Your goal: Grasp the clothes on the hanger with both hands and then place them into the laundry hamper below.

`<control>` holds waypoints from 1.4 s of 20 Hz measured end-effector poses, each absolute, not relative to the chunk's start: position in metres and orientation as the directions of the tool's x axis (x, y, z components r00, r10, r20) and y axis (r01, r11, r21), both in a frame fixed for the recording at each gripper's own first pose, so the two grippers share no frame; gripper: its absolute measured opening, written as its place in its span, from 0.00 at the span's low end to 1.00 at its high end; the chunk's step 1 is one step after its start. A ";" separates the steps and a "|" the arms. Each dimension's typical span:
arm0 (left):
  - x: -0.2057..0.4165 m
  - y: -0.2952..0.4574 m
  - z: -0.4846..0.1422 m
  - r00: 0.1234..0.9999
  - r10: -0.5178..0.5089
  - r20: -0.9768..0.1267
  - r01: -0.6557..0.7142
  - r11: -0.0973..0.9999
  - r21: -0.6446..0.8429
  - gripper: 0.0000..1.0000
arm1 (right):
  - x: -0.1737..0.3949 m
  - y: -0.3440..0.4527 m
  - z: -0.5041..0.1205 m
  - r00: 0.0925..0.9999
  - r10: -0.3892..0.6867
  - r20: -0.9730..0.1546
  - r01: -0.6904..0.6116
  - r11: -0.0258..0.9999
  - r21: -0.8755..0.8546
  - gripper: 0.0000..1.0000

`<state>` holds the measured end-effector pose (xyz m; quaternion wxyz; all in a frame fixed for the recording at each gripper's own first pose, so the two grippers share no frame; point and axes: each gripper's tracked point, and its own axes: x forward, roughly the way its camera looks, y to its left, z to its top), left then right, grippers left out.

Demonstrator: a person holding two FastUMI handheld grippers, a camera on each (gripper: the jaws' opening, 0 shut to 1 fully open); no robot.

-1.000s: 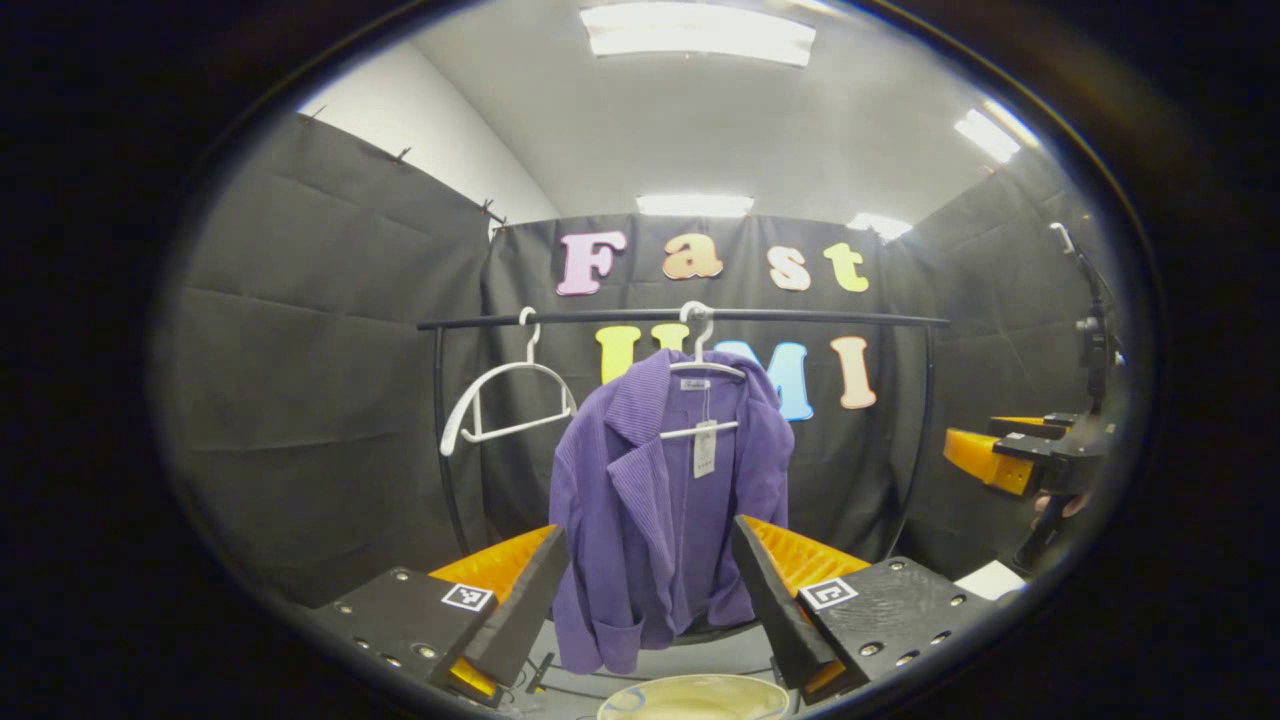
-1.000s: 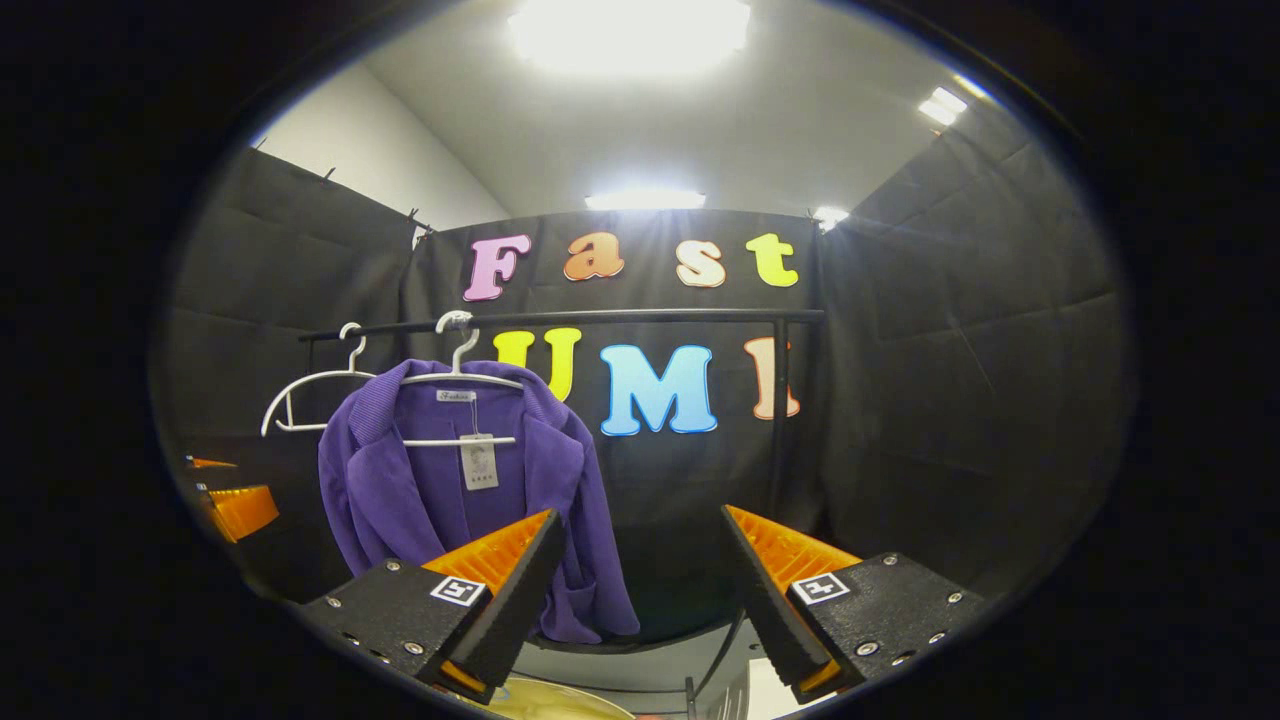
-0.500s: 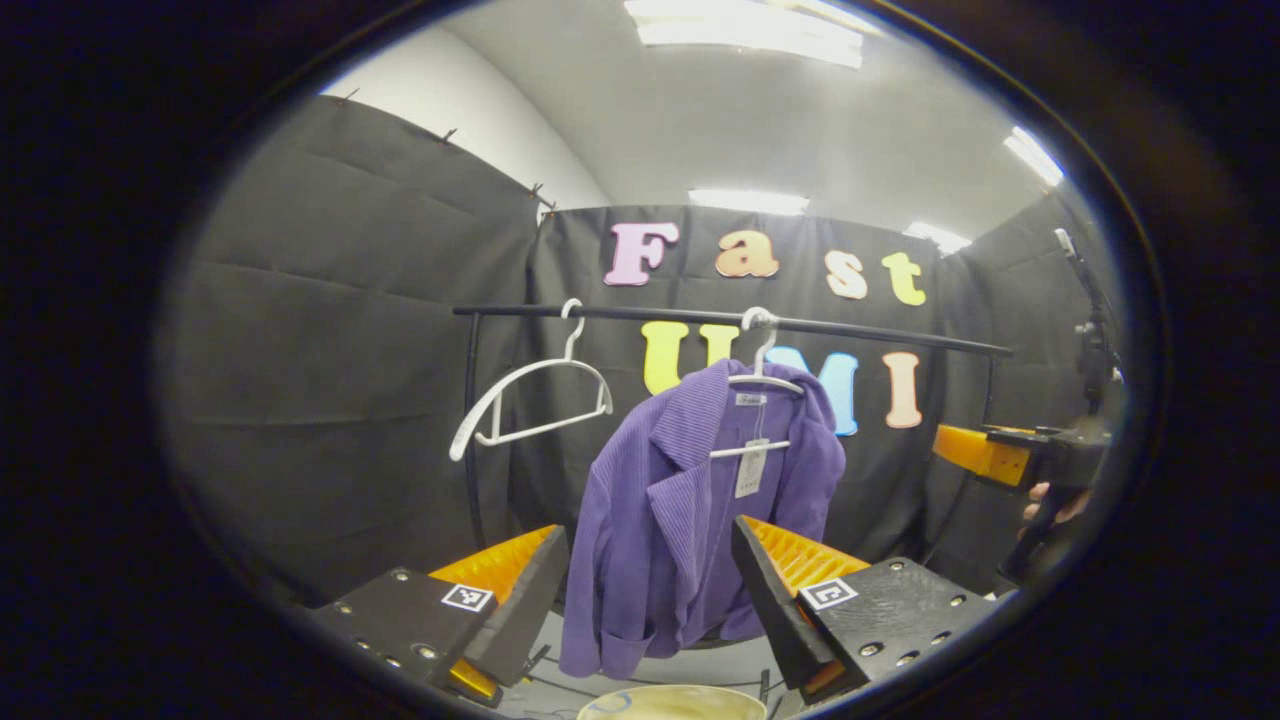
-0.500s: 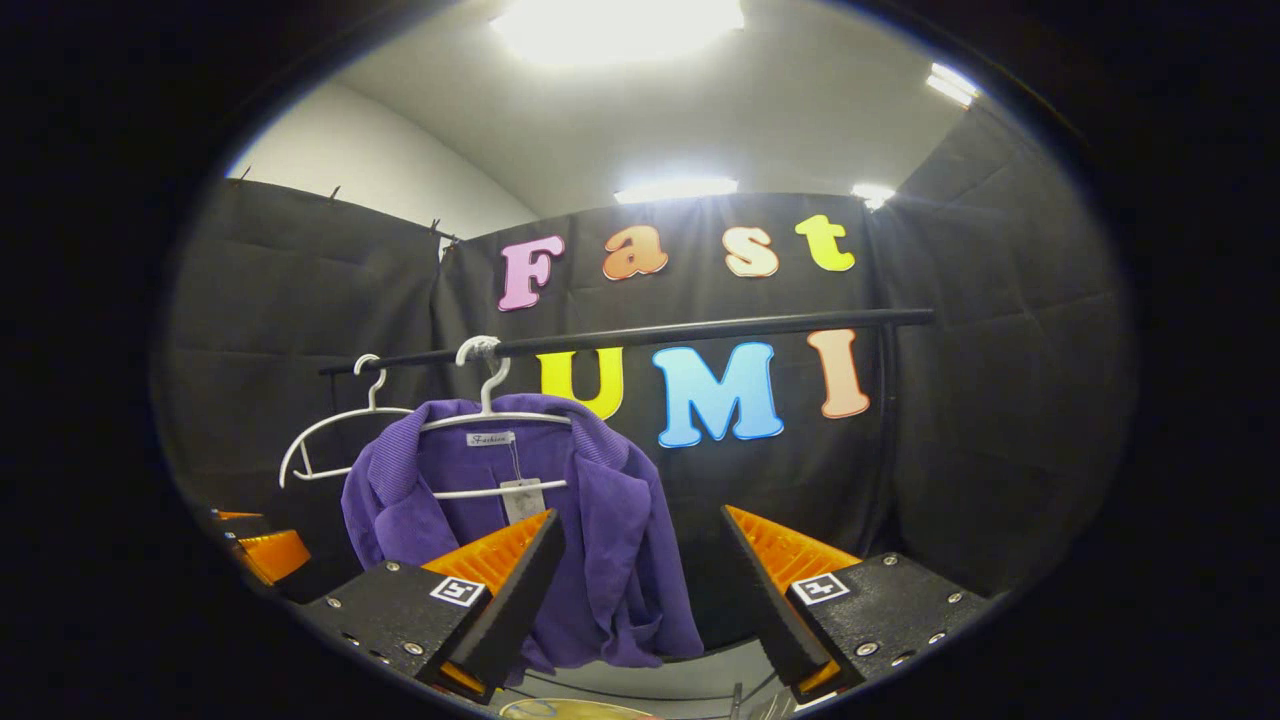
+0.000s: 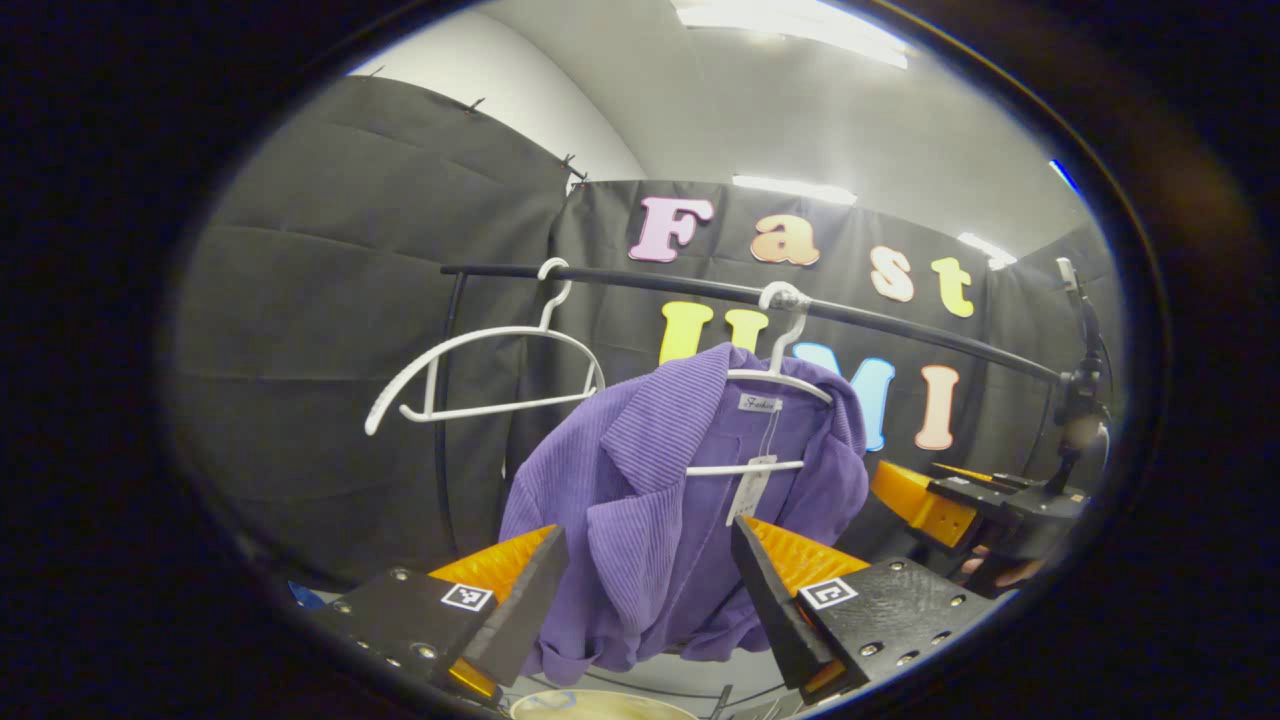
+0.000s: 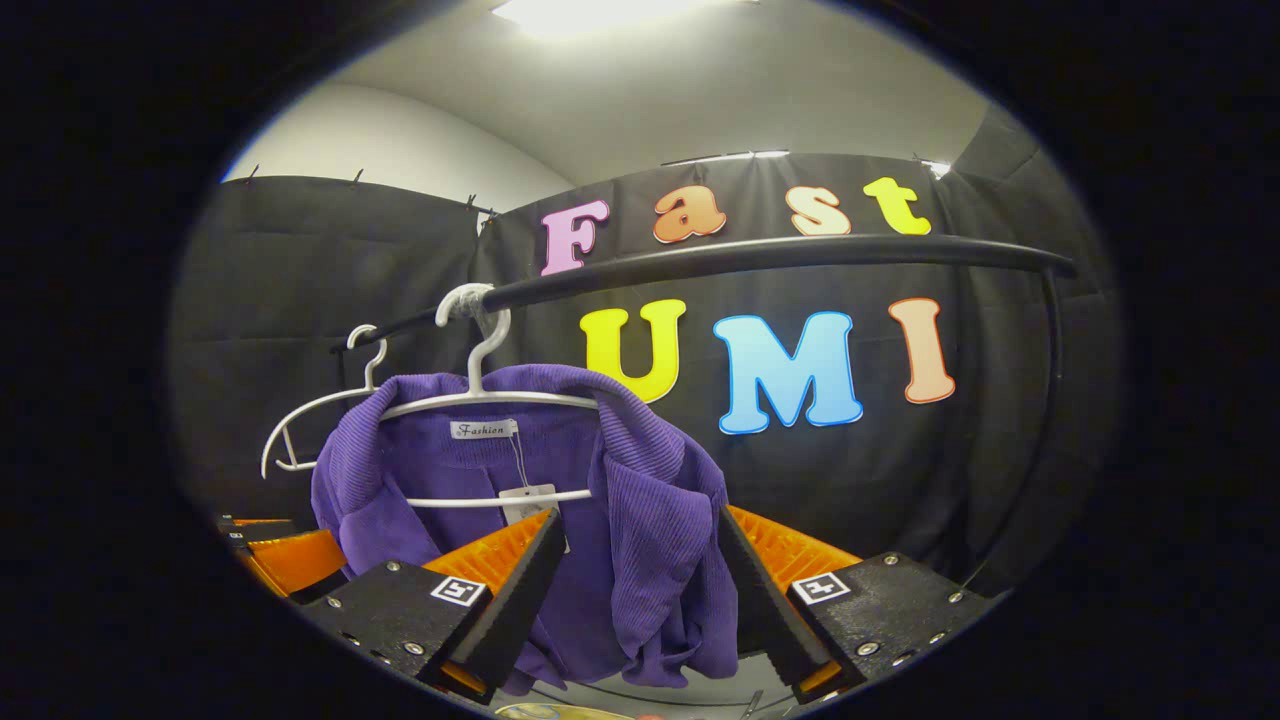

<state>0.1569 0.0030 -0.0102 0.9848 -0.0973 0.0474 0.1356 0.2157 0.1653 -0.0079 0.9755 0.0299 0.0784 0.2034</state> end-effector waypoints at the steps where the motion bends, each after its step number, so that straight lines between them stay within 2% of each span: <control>1: 0.166 0.003 -0.013 0.951 0.283 -0.122 -0.302 0.937 -0.178 0.90 | 0.225 0.169 -0.011 0.903 0.405 -0.142 -0.395 0.914 0.091 0.95; 4: 0.186 0.008 -0.023 0.926 0.355 -0.126 -0.374 0.907 -0.193 0.99 | 0.250 0.179 -0.021 0.890 0.430 -0.153 -0.413 0.901 0.129 0.95; 5: 0.191 0.009 -0.024 0.920 0.372 -0.122 -0.390 0.901 -0.190 0.99 | 0.259 0.181 -0.022 0.887 0.437 -0.148 -0.417 0.897 0.144 0.95; 6: 0.198 0.008 -0.026 0.915 0.385 -0.117 -0.401 0.898 -0.179 0.90 | 0.267 0.183 -0.019 0.887 0.441 -0.136 -0.420 0.893 0.160 0.95; 8: 0.212 0.007 -0.032 0.904 0.414 -0.109 -0.427 0.891 -0.156 0.99 | 0.278 0.188 -0.019 0.882 0.456 -0.120 -0.429 0.881 0.197 0.95; 11: 0.221 0.011 -0.033 0.882 0.461 -0.102 -0.472 0.867 -0.159 0.90 | 0.290 0.191 -0.027 0.876 0.465 -0.129 -0.432 0.874 0.223 0.94; 13: 0.225 0.014 -0.036 0.868 0.487 -0.099 -0.497 0.855 -0.146 0.90 | 0.295 0.195 -0.027 0.867 0.484 -0.120 -0.451 0.864 0.225 0.94; 16: 0.230 0.018 -0.046 0.851 0.510 -0.122 -0.523 0.843 -0.127 0.99 | 0.303 0.201 -0.026 0.860 0.500 -0.107 -0.473 0.857 0.202 0.94; 18: 0.230 0.017 -0.050 0.852 0.508 -0.129 -0.523 0.840 -0.146 0.95 | 0.300 0.207 -0.026 0.852 0.515 -0.094 -0.491 0.849 0.195 0.93; 19: 0.230 0.019 -0.050 0.854 0.503 -0.133 -0.519 0.840 -0.155 1.00 | 0.299 0.209 -0.025 0.847 0.524 -0.089 -0.500 0.843 0.199 0.90; 20: 0.228 0.021 -0.050 0.855 0.503 -0.129 -0.518 0.840 -0.161 0.95 | 0.297 0.211 -0.025 0.840 0.537 -0.083 -0.512 0.833 0.209 0.86; 22: 0.228 0.027 -0.050 0.851 0.509 -0.128 -0.525 0.836 -0.163 0.64 | 0.297 0.211 -0.024 0.838 0.541 -0.072 -0.515 0.828 0.222 0.69; 23: 0.233 0.023 -0.051 0.867 0.482 -0.128 -0.498 0.849 -0.175 0.48 | 0.299 0.210 -0.025 0.835 0.546 -0.065 -0.523 0.825 0.215 0.54; 24: 0.233 0.022 -0.049 0.873 0.471 -0.124 -0.487 0.856 -0.175 0.48 | 0.298 0.213 -0.024 0.825 0.563 -0.059 -0.542 0.815 0.205 0.48; 25: 0.228 0.029 -0.049 0.857 0.502 -0.113 -0.514 0.841 -0.168 0.35 | 0.296 0.216 -0.024 0.815 0.577 -0.053 -0.558 0.807 0.193 0.36; 26: 0.228 0.027 -0.046 0.867 0.487 -0.101 -0.497 0.849 -0.180 0.22 | 0.296 0.215 -0.024 0.813 0.580 -0.049 -0.564 0.806 0.181 0.27; 27: 0.232 0.016 -0.045 0.886 0.455 -0.087 -0.463 0.863 -0.201 0.19 | 0.297 0.214 -0.023 0.810 0.585 -0.044 -0.570 0.803 0.173 0.15; 28: 0.232 0.013 -0.044 0.895 0.439 -0.077 -0.445 0.870 -0.212 0.19 | 0.297 0.215 -0.023 0.803 0.595 -0.039 -0.581 0.796 0.169 0.12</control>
